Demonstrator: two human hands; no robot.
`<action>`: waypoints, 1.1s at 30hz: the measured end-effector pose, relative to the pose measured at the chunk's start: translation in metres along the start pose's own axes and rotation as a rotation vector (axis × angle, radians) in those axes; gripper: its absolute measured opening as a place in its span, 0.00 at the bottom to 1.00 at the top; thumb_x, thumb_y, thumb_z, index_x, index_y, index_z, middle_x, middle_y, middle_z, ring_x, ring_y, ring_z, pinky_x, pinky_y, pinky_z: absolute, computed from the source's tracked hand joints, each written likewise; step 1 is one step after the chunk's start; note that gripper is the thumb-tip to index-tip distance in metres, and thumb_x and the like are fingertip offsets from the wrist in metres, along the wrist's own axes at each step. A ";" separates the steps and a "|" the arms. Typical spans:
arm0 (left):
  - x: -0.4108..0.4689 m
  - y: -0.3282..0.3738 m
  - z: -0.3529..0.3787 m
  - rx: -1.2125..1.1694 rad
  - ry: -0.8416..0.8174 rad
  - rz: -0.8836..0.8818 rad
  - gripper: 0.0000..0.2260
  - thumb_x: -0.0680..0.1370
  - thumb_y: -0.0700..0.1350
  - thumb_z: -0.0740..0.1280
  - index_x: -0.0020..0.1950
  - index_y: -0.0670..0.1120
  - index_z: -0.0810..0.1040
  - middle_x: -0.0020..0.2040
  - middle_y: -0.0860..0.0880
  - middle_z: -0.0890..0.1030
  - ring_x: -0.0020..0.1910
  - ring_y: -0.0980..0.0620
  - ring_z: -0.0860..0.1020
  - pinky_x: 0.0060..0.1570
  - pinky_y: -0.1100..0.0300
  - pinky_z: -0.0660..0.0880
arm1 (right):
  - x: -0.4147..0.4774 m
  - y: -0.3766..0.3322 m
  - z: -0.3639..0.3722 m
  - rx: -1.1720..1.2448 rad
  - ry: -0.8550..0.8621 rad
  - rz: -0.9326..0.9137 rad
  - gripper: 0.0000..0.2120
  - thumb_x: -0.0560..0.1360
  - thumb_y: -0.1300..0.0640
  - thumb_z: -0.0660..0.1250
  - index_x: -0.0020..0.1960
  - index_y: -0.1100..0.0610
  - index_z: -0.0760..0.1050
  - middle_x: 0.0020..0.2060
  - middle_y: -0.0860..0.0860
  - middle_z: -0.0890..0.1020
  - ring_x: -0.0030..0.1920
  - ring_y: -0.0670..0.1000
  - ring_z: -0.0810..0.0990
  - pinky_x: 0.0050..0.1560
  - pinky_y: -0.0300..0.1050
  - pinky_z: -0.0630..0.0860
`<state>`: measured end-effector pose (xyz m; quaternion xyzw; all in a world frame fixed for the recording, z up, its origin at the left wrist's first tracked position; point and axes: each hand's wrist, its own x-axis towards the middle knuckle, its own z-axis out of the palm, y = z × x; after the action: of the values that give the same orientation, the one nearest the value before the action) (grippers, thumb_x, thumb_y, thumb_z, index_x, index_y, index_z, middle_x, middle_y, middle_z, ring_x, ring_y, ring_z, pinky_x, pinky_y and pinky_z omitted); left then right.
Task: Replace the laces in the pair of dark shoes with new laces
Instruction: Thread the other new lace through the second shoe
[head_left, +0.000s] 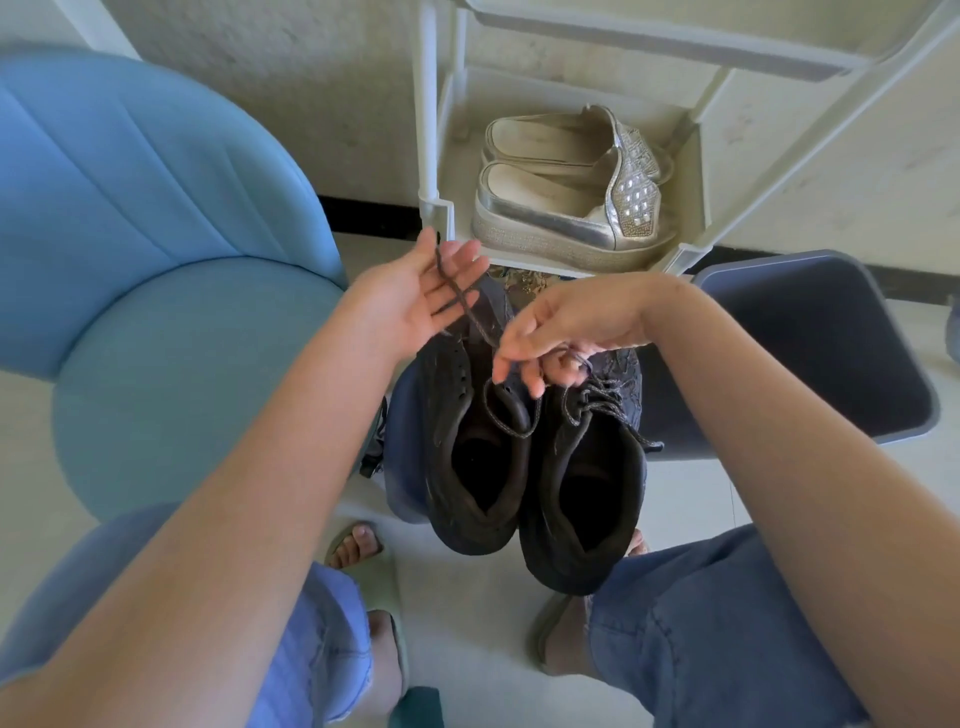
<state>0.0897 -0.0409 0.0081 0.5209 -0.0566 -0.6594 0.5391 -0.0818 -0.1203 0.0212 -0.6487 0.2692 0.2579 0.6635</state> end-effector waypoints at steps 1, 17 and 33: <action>-0.001 -0.002 0.002 0.094 0.014 0.071 0.10 0.82 0.47 0.58 0.47 0.46 0.77 0.33 0.55 0.83 0.36 0.58 0.83 0.43 0.60 0.77 | 0.002 0.002 0.000 -0.025 0.053 0.000 0.12 0.81 0.56 0.58 0.56 0.60 0.78 0.45 0.55 0.84 0.41 0.51 0.82 0.42 0.39 0.80; -0.012 -0.026 -0.004 1.533 0.136 0.097 0.24 0.71 0.55 0.73 0.61 0.43 0.75 0.56 0.48 0.78 0.56 0.47 0.76 0.53 0.56 0.71 | -0.004 -0.009 -0.008 -0.267 1.272 -0.145 0.17 0.83 0.49 0.52 0.53 0.55 0.77 0.29 0.51 0.76 0.27 0.49 0.72 0.32 0.40 0.66; -0.010 -0.033 -0.017 1.215 0.156 -0.022 0.09 0.74 0.36 0.64 0.50 0.46 0.79 0.45 0.41 0.77 0.49 0.39 0.81 0.53 0.46 0.78 | 0.055 0.003 0.032 -0.315 0.562 0.021 0.03 0.80 0.63 0.60 0.50 0.61 0.71 0.33 0.53 0.81 0.30 0.48 0.76 0.33 0.34 0.71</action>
<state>0.0797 -0.0109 -0.0145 0.7825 -0.3774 -0.4747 0.1412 -0.0434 -0.0886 -0.0186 -0.7863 0.4055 0.1138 0.4520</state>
